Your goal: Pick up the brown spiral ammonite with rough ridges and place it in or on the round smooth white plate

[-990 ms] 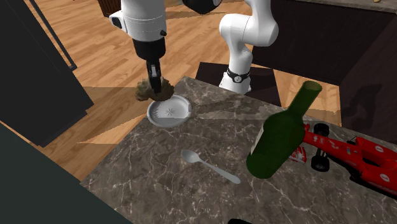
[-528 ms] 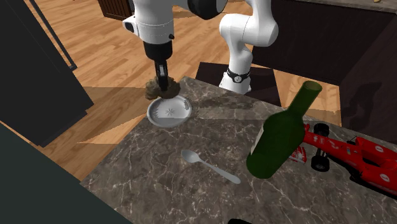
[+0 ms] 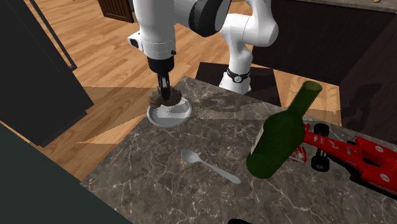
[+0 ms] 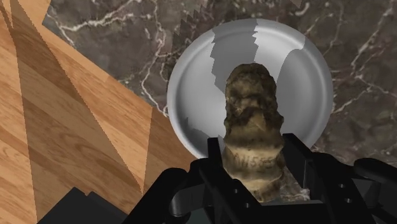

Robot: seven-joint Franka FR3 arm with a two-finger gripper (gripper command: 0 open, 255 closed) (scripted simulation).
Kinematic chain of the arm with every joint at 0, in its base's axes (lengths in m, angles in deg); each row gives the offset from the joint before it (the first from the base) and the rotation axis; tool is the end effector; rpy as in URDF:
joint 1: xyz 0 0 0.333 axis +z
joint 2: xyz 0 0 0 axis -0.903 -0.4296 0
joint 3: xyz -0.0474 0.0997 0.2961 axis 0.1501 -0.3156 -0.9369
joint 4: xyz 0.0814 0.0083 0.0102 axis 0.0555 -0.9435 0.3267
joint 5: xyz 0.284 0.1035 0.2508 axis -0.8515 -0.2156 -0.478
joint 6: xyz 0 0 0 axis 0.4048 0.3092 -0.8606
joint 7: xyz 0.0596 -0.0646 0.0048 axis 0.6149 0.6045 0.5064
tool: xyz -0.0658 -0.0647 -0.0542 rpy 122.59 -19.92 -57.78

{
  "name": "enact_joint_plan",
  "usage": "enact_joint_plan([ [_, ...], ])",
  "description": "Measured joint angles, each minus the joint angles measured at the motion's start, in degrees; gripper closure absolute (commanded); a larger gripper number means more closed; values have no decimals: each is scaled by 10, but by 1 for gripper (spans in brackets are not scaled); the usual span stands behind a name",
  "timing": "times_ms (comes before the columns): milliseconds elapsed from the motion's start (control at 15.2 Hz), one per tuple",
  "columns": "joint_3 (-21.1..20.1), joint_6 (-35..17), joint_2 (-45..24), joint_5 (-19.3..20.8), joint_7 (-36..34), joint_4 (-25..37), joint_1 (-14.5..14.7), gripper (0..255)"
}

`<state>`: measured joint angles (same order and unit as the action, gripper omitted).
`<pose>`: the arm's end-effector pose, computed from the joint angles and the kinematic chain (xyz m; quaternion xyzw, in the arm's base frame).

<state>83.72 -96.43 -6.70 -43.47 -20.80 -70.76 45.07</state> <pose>0.3719 -0.2636 0.3998 0.8334 -0.5487 -0.0098 0.0662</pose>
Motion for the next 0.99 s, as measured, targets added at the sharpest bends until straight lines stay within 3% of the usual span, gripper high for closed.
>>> enact_joint_plan([
  [264, 3, -33, -16, 1, -2, -17, -1, 255],
  [660, 3, -39, -18, 2, -3, -20, -1, 255],
  [726, 3, -39, -18, 2, -3, -20, -1, 0],
  [990, 3, -39, -18, 2, -3, -20, -1, 0],
])
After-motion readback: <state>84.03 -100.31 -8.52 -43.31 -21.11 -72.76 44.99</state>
